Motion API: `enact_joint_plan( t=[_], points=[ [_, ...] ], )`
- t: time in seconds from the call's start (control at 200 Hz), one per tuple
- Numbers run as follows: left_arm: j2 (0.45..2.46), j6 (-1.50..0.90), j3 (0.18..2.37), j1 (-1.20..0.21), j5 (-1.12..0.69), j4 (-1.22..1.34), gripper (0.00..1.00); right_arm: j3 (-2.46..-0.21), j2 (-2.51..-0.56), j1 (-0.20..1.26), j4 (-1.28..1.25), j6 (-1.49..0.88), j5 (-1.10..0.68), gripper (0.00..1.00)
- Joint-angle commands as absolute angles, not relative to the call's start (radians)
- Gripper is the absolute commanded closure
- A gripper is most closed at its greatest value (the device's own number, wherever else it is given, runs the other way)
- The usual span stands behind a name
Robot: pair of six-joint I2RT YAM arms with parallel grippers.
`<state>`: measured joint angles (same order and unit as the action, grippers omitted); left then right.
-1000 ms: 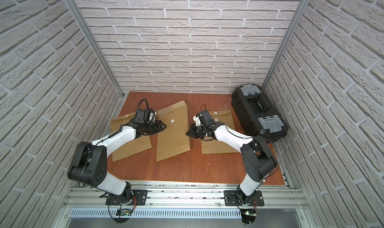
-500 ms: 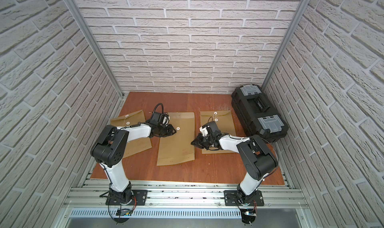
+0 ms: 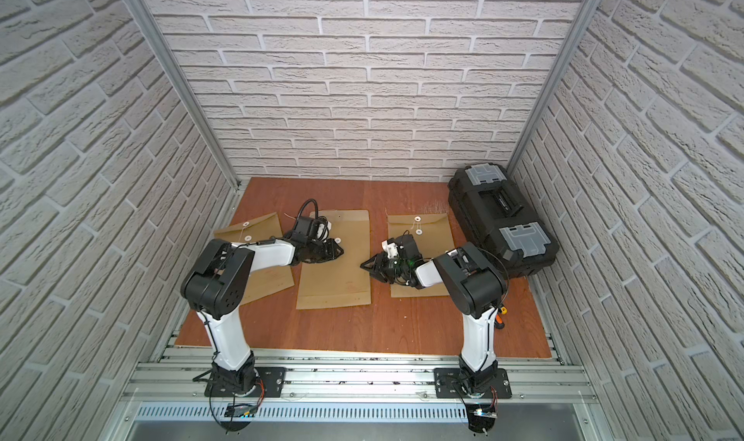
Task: Close the mouth of the file bag
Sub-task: Pick up the file bag from the center of the board.
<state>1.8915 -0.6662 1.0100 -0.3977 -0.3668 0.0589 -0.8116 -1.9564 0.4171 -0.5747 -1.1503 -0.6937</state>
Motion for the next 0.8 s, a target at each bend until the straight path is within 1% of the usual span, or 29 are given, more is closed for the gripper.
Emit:
enact_joint_plan(
  t=[0.0,0.09,0.23,0.305,0.395,0.495,0.61,0.715,0.795],
  points=[
    [1.953,-0.669,0.972,-0.411,-0.379,-0.059,0.75,-0.865,-1.951,0.442,-0.653,-1.18,-0.623,0.7],
    [1.946,-0.669,0.985,-0.412,-0.383,-0.066,0.75,-0.896,-1.948,0.46,-0.537,-1.141,-0.585,0.78],
    [1.881,-0.675,1.001,-0.386,-0.425,-0.088,0.74,-0.919,-1.926,0.462,-0.394,-1.098,-0.551,0.97],
    [1.793,-0.681,1.008,-0.346,-0.452,-0.122,0.68,-0.916,-1.915,0.445,-0.39,-1.15,-0.588,0.97],
    [1.685,-0.663,1.027,-0.271,-0.471,-0.222,0.54,-0.896,-1.868,0.423,-0.431,-1.238,-0.645,0.97],
    [1.592,-0.671,1.024,-0.161,-0.48,-0.317,0.45,-0.902,-1.796,0.4,-0.352,-1.285,-0.694,0.97],
    [1.532,-0.714,0.991,-0.068,-0.491,-0.365,0.39,-0.879,-1.711,0.367,-0.286,-1.361,-0.716,0.97],
    [1.534,-0.75,0.947,-0.058,-0.494,-0.361,0.36,-0.858,-1.659,0.345,-0.279,-1.444,-0.735,0.98],
    [1.56,-0.8,0.9,-0.058,-0.528,-0.304,0.34,-0.859,-1.633,0.338,-0.268,-1.471,-0.745,0.97]
  ],
)
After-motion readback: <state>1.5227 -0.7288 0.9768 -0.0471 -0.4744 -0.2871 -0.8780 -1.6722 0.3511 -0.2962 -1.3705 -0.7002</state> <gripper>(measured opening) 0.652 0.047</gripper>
